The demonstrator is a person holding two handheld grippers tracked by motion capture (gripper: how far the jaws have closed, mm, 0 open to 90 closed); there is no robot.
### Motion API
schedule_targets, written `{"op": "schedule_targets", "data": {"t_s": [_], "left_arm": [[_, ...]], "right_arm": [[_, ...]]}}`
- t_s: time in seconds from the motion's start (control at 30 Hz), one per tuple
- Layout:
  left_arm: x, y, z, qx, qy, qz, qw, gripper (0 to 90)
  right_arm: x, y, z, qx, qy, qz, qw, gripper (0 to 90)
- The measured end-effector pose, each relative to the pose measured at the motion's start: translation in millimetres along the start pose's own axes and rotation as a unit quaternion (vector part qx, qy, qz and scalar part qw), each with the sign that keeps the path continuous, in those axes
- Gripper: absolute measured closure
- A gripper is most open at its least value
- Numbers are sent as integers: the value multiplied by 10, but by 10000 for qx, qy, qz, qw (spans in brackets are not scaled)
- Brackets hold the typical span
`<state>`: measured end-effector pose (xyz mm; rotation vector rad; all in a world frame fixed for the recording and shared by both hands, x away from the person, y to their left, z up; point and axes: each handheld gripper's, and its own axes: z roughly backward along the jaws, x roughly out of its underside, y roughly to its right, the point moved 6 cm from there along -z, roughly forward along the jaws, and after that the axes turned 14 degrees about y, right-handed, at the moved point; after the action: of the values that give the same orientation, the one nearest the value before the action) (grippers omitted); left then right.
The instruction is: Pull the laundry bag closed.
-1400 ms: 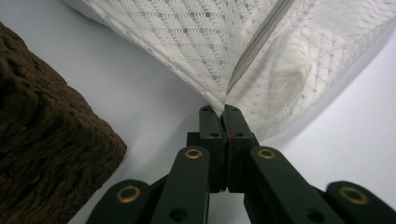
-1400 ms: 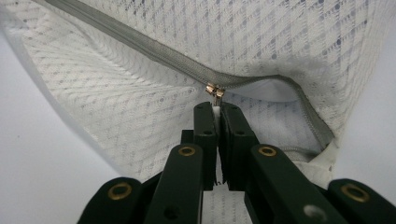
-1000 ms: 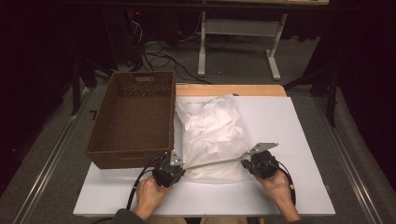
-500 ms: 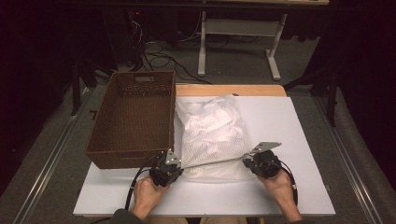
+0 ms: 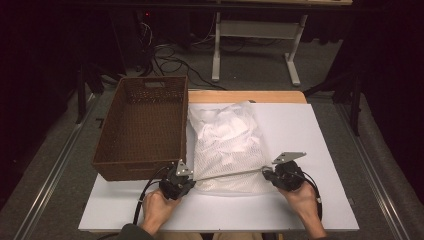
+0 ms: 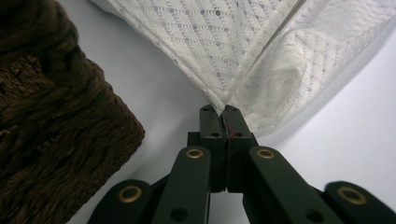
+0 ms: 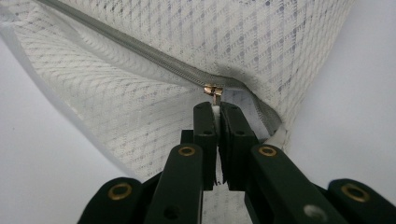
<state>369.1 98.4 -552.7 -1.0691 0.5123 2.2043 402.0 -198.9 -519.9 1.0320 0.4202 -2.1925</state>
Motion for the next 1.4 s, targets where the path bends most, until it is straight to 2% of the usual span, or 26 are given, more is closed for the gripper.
{"op": "schedule_targets", "data": {"t_s": [0.23,0.43,0.53,0.67,0.7,0.87,0.93,1.07,1.2,1.4], "left_arm": [[6,0,0,-14,-8,19,10000,895],[9,-6,-7,4,-7,9,10000,895],[7,-6,-3,11,6,20,10000,894],[22,8,-13,-8,-62,-117,9999,881],[19,15,-13,-9,-57,-140,9999,867],[-11,62,-62,50,-51,-165,9998,677],[-25,70,-81,39,-47,-150,9999,652],[-38,74,-101,11,-15,-133,9999,679],[-43,52,-108,-21,-19,-130,9999,854],[-31,5,-72,-120,-82,-77,9999,879]], "right_arm": [[6,21,17,76,-60,-5,10000,871],[-3,46,53,-61,-32,-73,9999,871],[-4,41,72,-136,-65,-192,9997,871],[11,11,52,-126,-110,-70,9998,872],[13,1,39,-106,-127,1,9999,872],[8,-79,-45,-144,-187,109,9997,872],[9,-113,-73,-170,-240,166,9994,872],[0,-159,-99,-198,-236,237,9992,872],[10,-170,-112,-248,-273,243,9990,870],[62,-101,-94,-191,-364,119,9991,869]]}}
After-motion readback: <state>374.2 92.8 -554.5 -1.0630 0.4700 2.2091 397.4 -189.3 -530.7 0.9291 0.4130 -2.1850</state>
